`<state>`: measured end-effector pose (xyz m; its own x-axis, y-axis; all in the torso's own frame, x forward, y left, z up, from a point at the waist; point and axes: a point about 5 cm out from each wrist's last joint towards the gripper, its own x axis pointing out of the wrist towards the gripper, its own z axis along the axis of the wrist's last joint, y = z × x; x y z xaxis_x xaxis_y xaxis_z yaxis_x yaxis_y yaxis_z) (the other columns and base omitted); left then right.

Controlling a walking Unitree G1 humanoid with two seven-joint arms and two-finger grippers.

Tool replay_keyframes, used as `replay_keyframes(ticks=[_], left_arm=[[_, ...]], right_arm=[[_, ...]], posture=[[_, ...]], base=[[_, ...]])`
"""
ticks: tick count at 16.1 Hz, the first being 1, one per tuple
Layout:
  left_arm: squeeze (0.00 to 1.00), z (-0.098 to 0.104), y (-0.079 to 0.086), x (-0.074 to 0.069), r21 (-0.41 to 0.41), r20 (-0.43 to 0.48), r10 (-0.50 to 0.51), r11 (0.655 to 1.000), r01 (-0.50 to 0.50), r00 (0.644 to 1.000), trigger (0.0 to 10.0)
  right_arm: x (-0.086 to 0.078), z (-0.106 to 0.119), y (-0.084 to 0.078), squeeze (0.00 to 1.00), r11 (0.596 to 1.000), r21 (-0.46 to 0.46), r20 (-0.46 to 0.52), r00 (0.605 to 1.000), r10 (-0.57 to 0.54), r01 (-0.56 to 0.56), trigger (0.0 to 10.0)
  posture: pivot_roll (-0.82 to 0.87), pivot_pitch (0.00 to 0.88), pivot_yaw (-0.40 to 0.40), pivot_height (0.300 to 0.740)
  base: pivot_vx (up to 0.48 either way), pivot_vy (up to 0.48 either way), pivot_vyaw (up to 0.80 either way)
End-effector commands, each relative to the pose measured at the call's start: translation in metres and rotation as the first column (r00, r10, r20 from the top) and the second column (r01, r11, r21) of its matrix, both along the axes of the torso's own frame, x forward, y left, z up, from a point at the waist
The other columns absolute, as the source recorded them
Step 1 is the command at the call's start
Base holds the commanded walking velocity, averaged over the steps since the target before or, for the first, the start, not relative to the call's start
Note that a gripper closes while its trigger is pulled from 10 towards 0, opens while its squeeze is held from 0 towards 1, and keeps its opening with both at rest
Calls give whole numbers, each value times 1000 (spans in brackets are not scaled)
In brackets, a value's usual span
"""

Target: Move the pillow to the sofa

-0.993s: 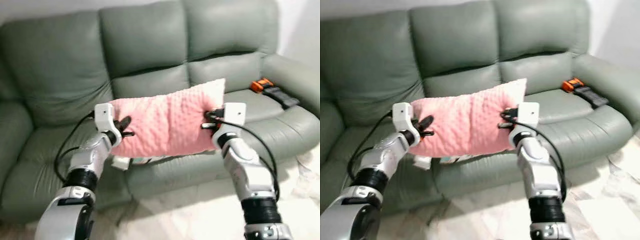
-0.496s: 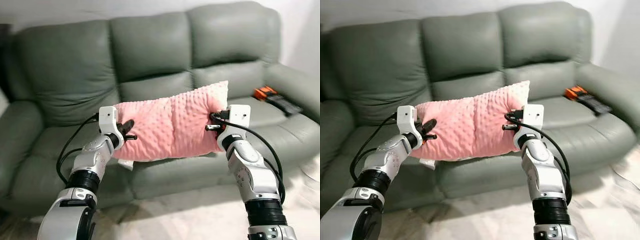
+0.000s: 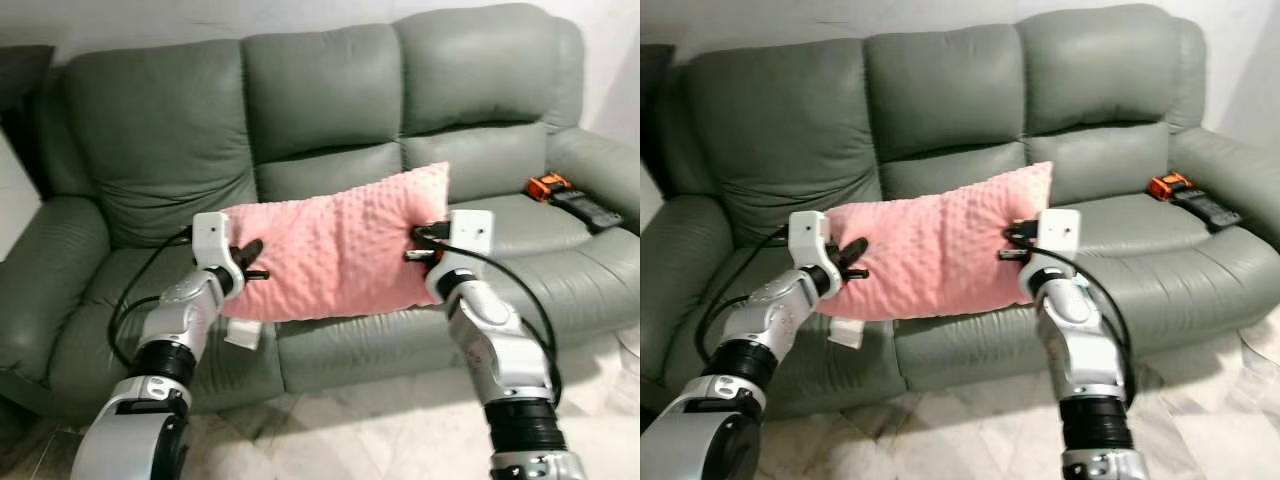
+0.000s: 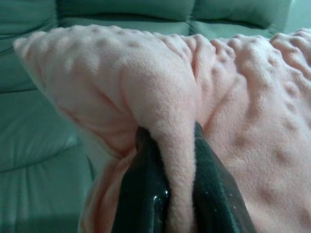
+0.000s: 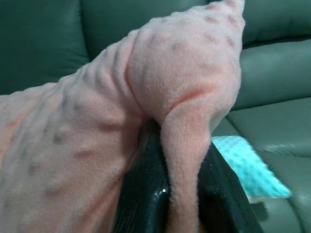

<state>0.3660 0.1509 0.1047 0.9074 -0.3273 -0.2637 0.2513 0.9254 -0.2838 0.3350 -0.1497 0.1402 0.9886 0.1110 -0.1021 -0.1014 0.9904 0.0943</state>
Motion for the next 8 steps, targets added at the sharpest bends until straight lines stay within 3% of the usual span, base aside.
replay_keyframes(ticks=[1,8], left_arm=[[0,11,5,4,26,45,5,1000,-6,999,10000],[0,13,6,6,46,61,21,999,-24,998,10000]], right_arm=[[1,10,5,0,1000,5,45,999,13,-13,10000],[1,11,4,0,1000,1,49,999,9,-9,10000]], posture=[[-113,0,78,740],[-118,0,82,740]], base=[[0,480,0],[0,480,0]])
